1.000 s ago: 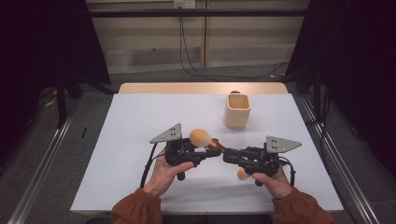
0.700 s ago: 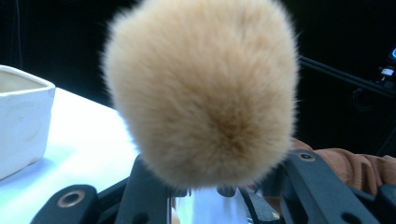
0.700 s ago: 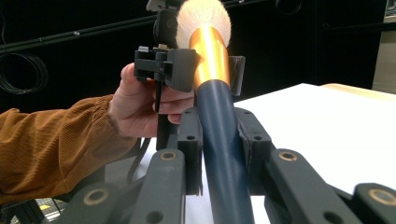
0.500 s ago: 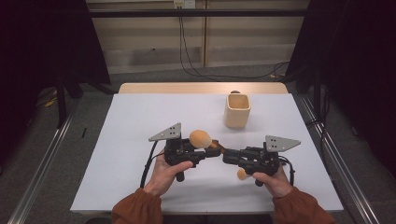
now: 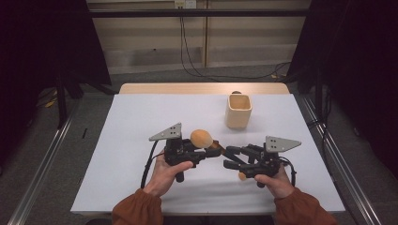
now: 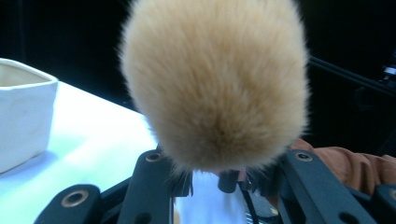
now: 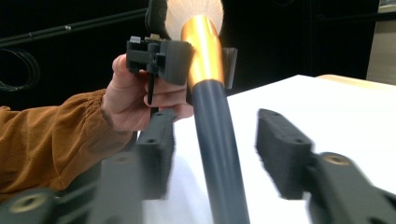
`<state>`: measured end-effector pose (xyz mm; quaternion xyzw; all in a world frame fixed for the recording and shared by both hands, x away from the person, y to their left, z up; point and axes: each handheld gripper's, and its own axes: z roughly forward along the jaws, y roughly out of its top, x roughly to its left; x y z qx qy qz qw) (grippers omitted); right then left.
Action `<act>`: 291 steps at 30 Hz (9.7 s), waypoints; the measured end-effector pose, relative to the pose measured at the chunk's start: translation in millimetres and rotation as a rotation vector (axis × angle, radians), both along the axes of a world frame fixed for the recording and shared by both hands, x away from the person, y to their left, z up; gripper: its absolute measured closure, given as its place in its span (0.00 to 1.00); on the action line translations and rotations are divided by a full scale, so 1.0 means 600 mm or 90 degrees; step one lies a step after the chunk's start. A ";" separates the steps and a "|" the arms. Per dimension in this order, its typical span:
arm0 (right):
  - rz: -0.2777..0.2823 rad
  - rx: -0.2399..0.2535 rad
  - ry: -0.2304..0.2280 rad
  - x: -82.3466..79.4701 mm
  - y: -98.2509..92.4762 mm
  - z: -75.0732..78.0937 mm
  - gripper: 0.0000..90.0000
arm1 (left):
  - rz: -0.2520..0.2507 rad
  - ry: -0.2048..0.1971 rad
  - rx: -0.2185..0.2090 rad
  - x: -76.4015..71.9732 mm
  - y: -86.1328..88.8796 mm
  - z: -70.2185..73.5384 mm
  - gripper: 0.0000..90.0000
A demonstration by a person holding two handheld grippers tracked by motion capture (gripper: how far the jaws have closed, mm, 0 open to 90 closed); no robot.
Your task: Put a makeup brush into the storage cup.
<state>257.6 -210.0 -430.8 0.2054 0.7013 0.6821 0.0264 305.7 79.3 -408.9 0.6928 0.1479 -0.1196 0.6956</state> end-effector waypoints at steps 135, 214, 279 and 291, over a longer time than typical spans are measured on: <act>-0.039 -0.150 0.026 0.026 0.067 -0.009 0.83 | 0.079 0.006 0.305 0.013 0.025 0.029 0.28; -0.282 -0.080 -0.008 0.133 -0.052 0.070 0.83 | 0.431 -0.065 0.214 -0.086 0.259 -0.074 0.03; -0.389 -0.108 -0.015 0.283 -0.066 0.038 0.83 | 0.437 -0.081 0.241 -0.086 0.268 -0.078 0.03; -0.390 -0.114 0.011 0.281 -0.070 0.009 0.83 | 0.434 -0.088 0.250 -0.086 0.268 -0.078 0.03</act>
